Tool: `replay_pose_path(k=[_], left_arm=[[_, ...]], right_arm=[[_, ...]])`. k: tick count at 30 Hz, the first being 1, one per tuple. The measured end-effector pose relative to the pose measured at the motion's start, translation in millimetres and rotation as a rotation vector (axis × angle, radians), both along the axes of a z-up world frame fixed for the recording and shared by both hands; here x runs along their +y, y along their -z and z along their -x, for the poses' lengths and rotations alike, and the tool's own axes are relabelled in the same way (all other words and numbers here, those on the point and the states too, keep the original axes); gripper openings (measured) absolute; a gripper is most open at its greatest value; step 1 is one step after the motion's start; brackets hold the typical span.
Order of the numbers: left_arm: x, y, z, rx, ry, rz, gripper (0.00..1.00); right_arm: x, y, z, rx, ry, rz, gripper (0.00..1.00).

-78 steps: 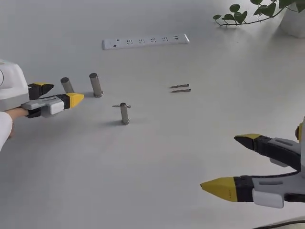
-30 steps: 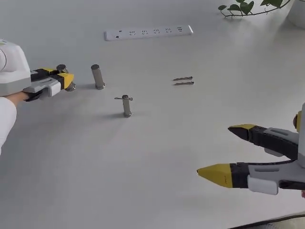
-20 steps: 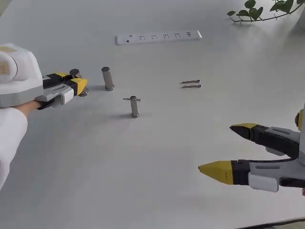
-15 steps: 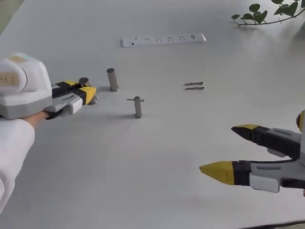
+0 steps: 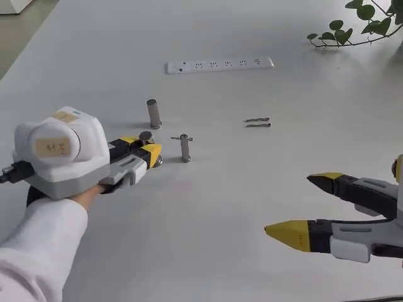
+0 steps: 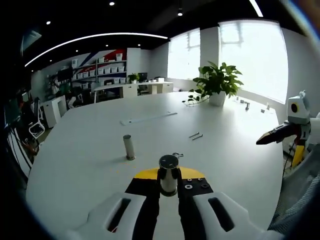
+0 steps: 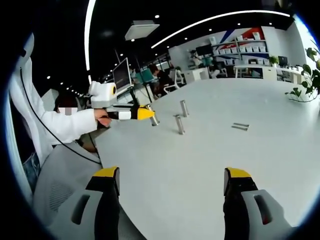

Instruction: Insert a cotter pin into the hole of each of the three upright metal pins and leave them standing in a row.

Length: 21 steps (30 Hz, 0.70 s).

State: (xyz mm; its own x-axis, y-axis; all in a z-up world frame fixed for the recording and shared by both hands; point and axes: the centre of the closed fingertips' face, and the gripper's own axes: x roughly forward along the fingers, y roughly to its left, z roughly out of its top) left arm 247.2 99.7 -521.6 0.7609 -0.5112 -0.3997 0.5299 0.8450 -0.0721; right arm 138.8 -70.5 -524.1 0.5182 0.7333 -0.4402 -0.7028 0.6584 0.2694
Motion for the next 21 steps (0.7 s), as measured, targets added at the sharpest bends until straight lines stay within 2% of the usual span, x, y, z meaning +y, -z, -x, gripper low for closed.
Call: replay_pose_path(k=[4, 9, 15, 18, 21], left_arm=[[-10.8, 14.8, 7.3, 0.017, 0.005, -0.019, 0.10], [-20.4, 25.6, 13.7, 0.040, -0.011, -0.019, 0.10], [-28.1, 37.2, 16.7, 0.055, -0.010, -0.026, 0.10], [-32.5, 42.2, 19.5, 0.051, 0.017, -0.051, 0.10], [-34.4, 43.5, 21.0, 0.051, 0.029, -0.053, 0.10]], right_arm=[[-0.2, 0.0, 1.8, -0.003, 0.000, -0.001, 0.83], [-0.1, -0.3, 2.1, -0.003, 0.001, -0.004, 0.83], [0.1, -1.1, 2.3, -0.009, 0.003, -0.007, 0.83], [-0.4, -0.8, 3.1, -0.008, 0.004, -0.008, 0.83], [-0.9, 0.3, 4.3, -0.005, 0.006, -0.008, 0.83]])
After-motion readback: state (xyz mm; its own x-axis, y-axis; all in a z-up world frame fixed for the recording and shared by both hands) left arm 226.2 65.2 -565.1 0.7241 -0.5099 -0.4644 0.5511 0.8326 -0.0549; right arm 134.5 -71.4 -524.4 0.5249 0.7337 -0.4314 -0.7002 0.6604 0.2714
